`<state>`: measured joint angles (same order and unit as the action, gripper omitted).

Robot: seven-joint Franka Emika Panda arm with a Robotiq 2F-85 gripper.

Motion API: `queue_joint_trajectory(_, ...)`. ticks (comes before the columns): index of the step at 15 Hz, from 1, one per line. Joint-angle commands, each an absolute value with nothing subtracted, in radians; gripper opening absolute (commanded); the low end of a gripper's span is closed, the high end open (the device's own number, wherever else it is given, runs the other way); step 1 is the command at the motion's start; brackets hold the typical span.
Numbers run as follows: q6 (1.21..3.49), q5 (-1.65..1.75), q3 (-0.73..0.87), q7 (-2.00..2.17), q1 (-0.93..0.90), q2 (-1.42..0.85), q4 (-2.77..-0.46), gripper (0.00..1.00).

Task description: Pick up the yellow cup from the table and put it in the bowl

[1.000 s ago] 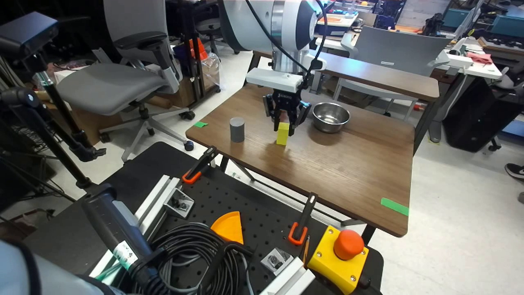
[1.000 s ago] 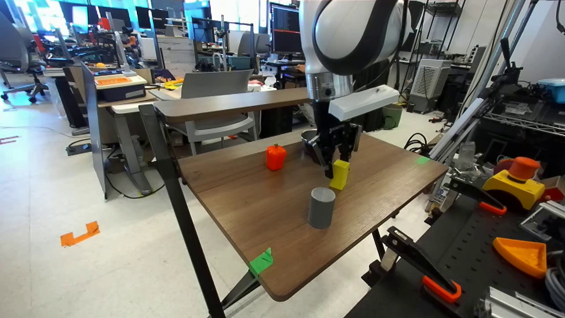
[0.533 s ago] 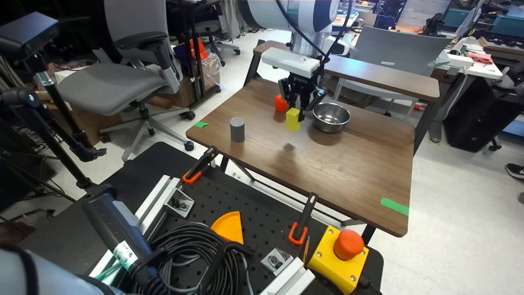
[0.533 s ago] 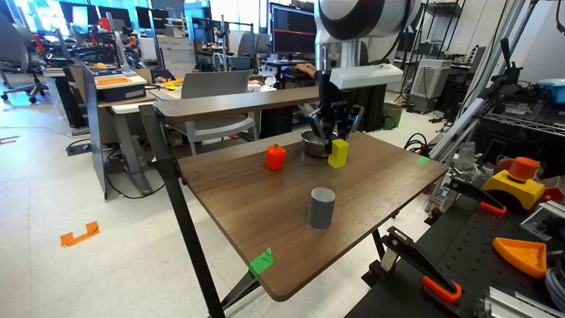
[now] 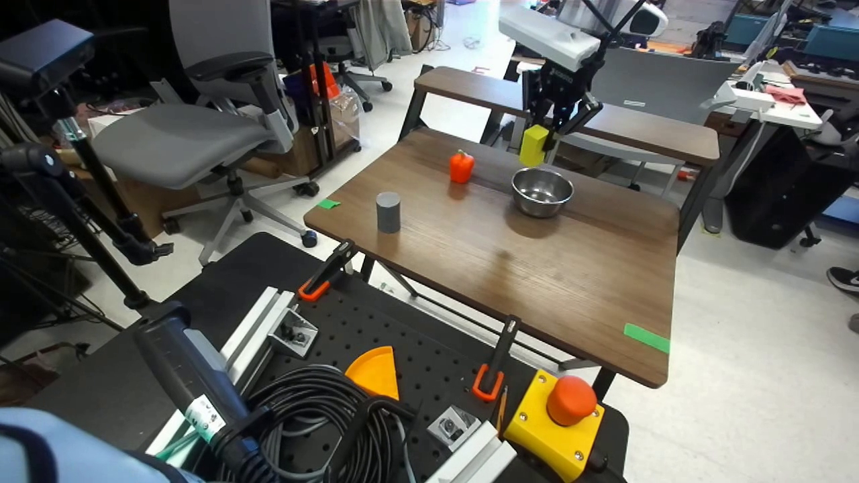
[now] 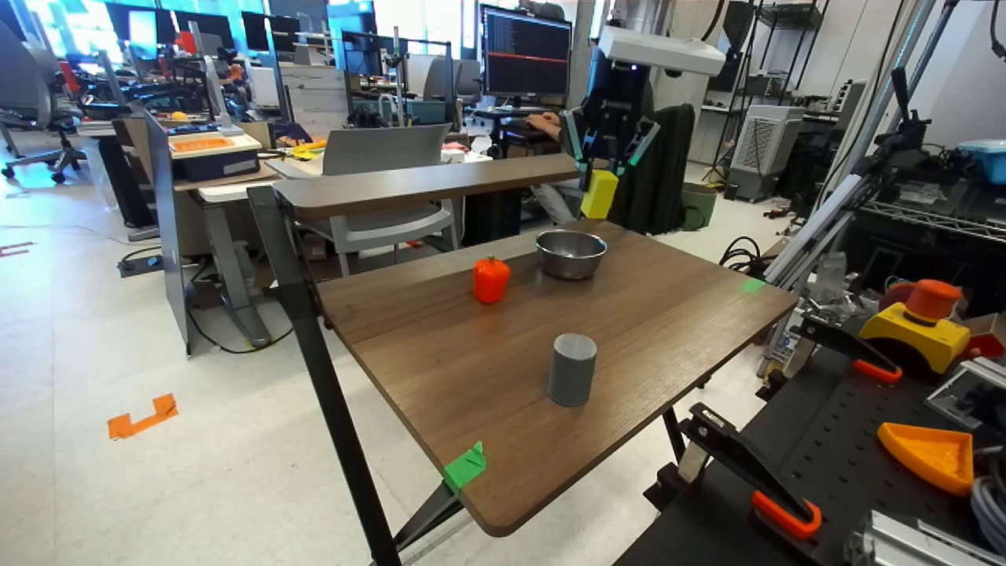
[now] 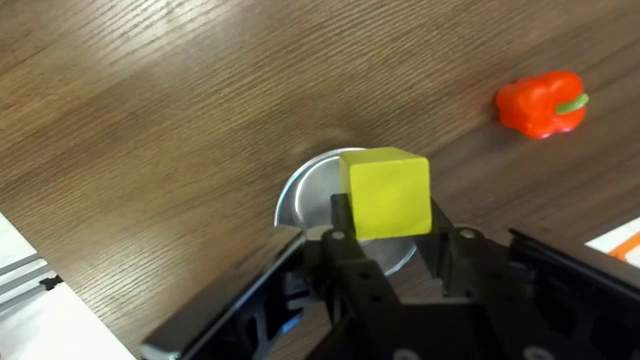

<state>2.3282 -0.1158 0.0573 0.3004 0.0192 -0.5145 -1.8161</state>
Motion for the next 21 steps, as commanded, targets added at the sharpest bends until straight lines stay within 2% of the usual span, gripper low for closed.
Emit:
queue_joint_trajectory(1,2.23,-0.17,0.055,0.317,0.046,-0.595,-1.662,0.09)
queue_joint_trajectory(12,2.053,-0.161,0.09,0.481,0.049,-0.93,-1.253,0.09)
queue_joint_trajectory(21,1.928,-0.147,0.094,0.553,0.039,-1.125,-1.009,0.09)
